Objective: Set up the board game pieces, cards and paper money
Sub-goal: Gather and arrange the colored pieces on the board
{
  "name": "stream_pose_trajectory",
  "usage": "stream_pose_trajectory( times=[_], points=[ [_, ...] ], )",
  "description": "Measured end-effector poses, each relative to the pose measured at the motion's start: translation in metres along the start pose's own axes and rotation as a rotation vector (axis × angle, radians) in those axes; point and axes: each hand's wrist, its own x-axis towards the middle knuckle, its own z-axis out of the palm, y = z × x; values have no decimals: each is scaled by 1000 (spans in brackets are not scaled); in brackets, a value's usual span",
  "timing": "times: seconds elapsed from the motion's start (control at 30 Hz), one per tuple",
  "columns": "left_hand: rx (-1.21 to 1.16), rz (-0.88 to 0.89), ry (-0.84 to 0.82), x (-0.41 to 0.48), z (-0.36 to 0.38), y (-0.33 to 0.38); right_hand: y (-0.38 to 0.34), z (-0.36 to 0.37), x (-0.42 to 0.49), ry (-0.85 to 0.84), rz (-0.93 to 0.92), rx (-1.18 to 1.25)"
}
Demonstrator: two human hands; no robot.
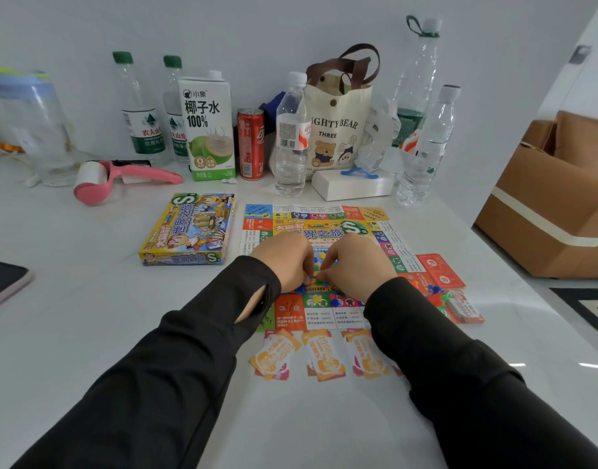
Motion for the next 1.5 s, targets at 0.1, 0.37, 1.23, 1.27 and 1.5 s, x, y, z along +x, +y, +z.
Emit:
stream_pose_trajectory(
  times=[0.1,0.37,1.23,1.27,1.5],
  points=[
    [3,-1,-12,0,-1,-1,-1,3,1,16,13,0],
    [66,29,-57,3,1,-4,0,7,7,-20,3,-40],
    [-8,109,-40,0,-1,-12,2,4,7,-71,-10,-98],
    [-21,109,-46,0,-1,-12,2,4,7,-78,-9,-99],
    [-86,113,-19,-2,-3,-11,-3,0,-1,-62,-103,-242]
  ],
)
